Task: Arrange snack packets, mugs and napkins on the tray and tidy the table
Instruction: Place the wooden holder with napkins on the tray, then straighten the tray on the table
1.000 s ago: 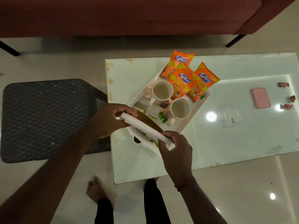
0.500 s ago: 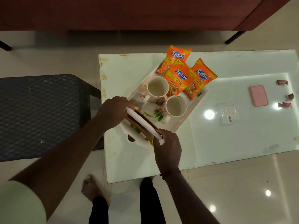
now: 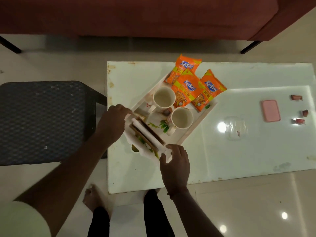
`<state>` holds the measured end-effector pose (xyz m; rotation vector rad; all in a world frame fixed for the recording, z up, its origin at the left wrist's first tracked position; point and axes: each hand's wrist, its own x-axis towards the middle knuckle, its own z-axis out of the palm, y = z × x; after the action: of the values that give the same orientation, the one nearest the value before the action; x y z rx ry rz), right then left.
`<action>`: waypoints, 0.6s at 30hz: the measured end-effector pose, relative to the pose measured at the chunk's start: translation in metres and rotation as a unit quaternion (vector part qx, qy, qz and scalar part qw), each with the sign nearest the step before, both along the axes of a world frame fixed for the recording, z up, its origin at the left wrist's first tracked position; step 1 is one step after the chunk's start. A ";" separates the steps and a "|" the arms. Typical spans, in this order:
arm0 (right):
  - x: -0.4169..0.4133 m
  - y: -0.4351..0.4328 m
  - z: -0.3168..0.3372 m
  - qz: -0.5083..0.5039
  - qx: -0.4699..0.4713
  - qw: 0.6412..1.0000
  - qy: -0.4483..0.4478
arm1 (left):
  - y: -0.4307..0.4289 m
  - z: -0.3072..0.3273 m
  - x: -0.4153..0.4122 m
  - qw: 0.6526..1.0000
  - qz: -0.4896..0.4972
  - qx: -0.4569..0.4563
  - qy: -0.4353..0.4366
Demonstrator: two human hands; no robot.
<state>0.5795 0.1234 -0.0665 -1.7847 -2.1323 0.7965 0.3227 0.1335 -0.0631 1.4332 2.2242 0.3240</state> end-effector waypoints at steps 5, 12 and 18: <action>0.033 0.009 0.037 0.066 0.018 0.998 0.003 | -0.048 0.019 0.025 0.989 0.129 0.062 -0.023; 0.074 0.091 0.071 0.063 0.091 0.994 0.020 | -0.089 0.004 0.079 0.827 0.488 0.063 -0.271; 0.067 0.217 0.086 -0.011 0.063 0.993 0.096 | -0.092 -0.016 0.117 0.716 0.586 0.073 -0.372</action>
<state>0.6468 0.3403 0.0196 -1.5975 -1.9892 0.7746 0.4402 0.0415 -0.0790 -0.3284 2.0348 1.2249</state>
